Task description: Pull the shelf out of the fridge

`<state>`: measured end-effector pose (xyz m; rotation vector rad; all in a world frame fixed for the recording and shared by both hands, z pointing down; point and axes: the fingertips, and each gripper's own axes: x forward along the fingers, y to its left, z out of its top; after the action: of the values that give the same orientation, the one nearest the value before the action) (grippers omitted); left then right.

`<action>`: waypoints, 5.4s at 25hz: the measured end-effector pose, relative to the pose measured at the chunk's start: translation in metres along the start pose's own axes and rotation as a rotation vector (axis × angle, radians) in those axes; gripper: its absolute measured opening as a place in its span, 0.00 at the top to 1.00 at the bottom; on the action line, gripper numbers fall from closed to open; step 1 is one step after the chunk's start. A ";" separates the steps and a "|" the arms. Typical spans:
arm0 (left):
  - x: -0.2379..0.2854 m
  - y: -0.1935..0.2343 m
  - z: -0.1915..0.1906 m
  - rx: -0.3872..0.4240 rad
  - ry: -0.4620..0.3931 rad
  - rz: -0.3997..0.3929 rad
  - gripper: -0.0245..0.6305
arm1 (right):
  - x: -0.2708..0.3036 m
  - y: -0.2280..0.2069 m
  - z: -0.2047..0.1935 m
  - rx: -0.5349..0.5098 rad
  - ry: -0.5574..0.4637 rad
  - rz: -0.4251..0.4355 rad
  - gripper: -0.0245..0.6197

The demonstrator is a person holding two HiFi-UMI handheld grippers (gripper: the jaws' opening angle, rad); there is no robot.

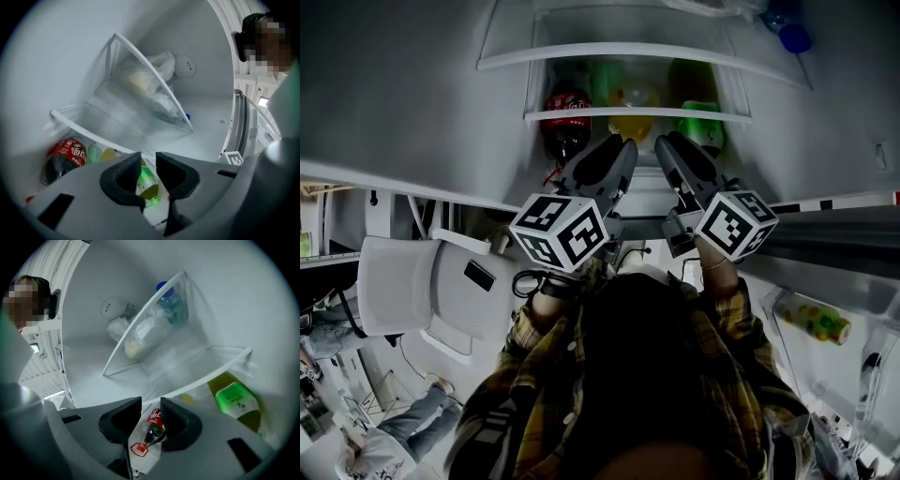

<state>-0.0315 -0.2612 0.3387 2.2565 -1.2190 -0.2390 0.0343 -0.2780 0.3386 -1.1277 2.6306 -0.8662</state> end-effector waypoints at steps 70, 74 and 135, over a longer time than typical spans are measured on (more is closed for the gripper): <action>0.084 0.088 0.033 -0.626 -0.181 0.056 0.88 | 0.087 -0.077 0.026 0.606 -0.166 -0.028 0.87; 0.084 0.089 0.033 -0.645 -0.189 0.055 0.89 | 0.087 -0.077 0.026 0.634 -0.179 -0.012 0.87; -0.005 0.025 -0.023 -0.752 -0.235 -0.063 0.92 | -0.008 -0.021 -0.027 0.721 -0.190 0.089 0.90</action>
<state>-0.0431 -0.2585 0.3714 1.6321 -0.9458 -0.8508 0.0439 -0.2718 0.3718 -0.8298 1.9244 -1.4334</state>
